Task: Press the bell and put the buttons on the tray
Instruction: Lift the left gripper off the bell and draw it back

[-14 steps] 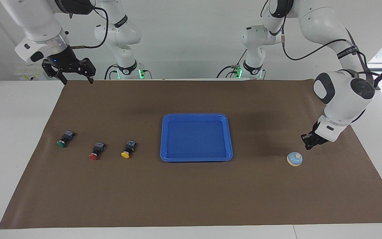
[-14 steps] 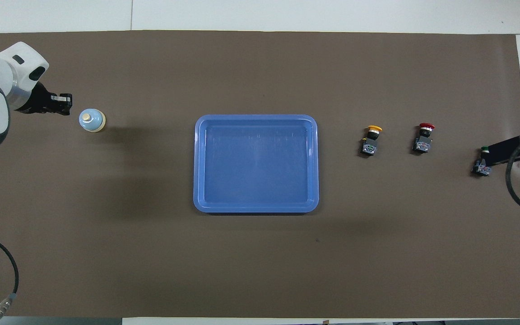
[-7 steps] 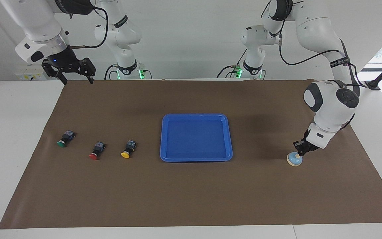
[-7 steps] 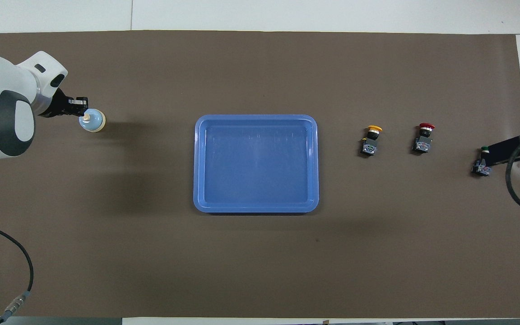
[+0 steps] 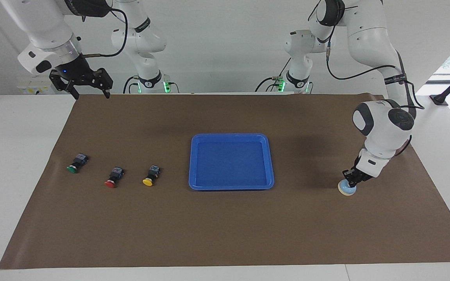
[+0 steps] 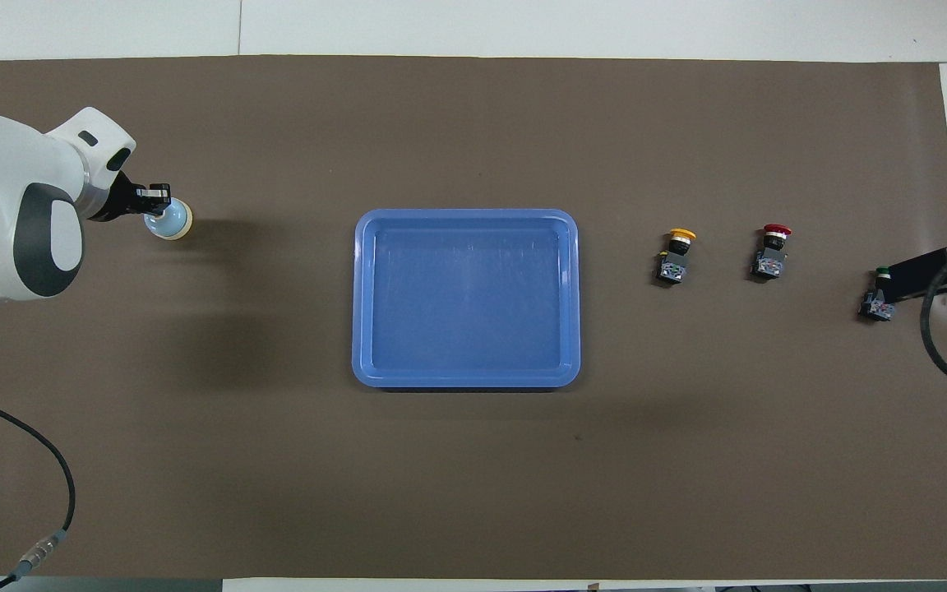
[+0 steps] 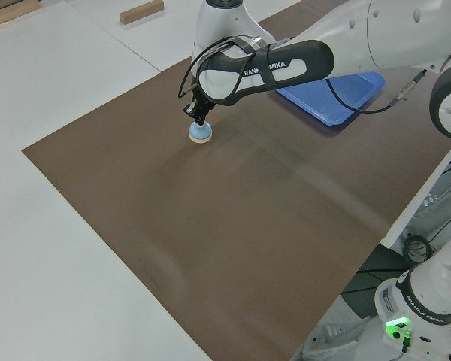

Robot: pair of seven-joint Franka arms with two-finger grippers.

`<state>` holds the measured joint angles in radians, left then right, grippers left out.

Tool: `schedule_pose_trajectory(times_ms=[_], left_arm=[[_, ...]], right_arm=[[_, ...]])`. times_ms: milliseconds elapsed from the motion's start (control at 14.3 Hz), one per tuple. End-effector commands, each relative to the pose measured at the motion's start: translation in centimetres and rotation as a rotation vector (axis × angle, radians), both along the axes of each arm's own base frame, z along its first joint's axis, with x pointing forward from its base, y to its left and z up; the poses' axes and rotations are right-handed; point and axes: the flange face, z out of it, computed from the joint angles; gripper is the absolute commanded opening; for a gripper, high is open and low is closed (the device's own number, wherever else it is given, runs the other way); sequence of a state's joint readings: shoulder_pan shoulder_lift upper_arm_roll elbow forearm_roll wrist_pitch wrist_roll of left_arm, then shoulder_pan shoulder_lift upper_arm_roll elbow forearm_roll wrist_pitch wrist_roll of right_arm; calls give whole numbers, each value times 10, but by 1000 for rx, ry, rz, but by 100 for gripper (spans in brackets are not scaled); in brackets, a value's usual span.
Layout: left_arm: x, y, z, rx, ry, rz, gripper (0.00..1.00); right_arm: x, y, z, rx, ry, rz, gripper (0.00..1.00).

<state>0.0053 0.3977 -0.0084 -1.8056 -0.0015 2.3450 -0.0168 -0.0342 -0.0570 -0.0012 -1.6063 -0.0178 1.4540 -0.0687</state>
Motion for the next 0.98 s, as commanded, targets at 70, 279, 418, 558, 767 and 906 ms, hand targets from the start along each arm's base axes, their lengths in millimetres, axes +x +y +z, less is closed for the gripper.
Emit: schedule_pose_trajectory(times_ms=[70, 279, 418, 558, 767, 906], left_arm=[[-10, 1, -30, 2, -19, 13, 0], [-15, 4, -4, 3, 26, 18, 0], [-27, 10, 49, 4, 54, 23, 0], [-45, 10, 100, 4, 83, 24, 0], [-78, 9, 170, 2, 79, 25, 1], [-100, 2, 202, 1, 91, 19, 34]], right_arm=[[-3, -1, 3, 12, 2, -13, 100], [-3, -1, 3, 12, 4, -13, 100], [-3, -1, 3, 11, 2, -15, 100], [-4, -9, 3, 8, 4, -29, 100], [-4, -16, 3, 6, 4, -41, 100], [-6, -16, 2, 8, 22, -35, 100]])
